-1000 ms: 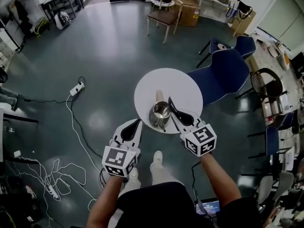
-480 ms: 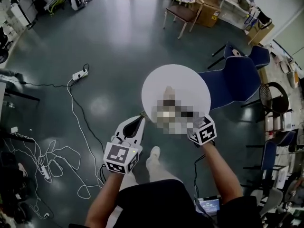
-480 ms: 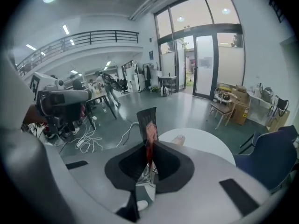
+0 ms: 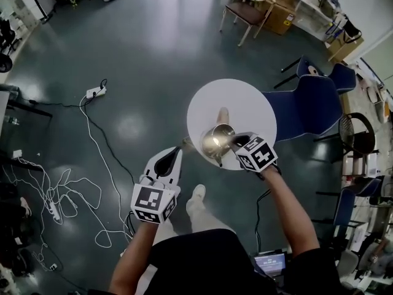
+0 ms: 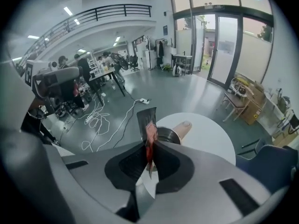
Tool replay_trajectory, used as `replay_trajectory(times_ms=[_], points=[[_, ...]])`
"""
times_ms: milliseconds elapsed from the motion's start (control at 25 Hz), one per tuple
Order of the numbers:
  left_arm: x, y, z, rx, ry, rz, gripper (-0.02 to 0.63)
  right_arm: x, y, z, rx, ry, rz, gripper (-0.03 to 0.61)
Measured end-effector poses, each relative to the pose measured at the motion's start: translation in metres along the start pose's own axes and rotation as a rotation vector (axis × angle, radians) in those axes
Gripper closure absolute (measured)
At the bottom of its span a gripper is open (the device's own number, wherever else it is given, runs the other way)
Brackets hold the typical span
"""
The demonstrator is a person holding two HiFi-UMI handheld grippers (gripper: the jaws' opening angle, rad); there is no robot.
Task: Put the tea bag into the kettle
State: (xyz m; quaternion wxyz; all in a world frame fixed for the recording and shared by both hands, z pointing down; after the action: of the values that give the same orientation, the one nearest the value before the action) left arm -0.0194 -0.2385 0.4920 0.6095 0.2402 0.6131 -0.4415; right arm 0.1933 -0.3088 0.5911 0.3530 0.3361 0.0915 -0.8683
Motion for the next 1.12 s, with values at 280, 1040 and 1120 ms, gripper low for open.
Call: replay_trajectory(times_ms=[280, 1040, 1120], points=[[-0.007, -0.004, -0.004, 0.022, -0.012, -0.011, 0.598, -0.005, 0.005, 0.022, 0.029, -0.117, -0.067, 0.54], [-0.016, -0.008, -0.002, 0.027, -0.051, 0.04, 0.598, -0.017, 0.011, 0.058, 0.047, -0.258, -0.19, 0.54], [-0.015, -0.009, -0.002, 0.028, -0.051, 0.038, 0.598, -0.016, 0.011, 0.06, 0.051, -0.262, -0.191, 0.54]])
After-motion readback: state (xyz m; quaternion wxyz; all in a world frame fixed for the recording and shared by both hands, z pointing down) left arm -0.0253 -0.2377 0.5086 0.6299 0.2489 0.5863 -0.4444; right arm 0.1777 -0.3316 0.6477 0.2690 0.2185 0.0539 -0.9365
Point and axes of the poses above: the fingertips, and each gripper's own axes: z forward along the fingers, y to its right, x out of its top, the point moved 5 cm from there along -z, backward along the fingers, and after that the axes turned 8 degrees about y, right-handed, at the moved point
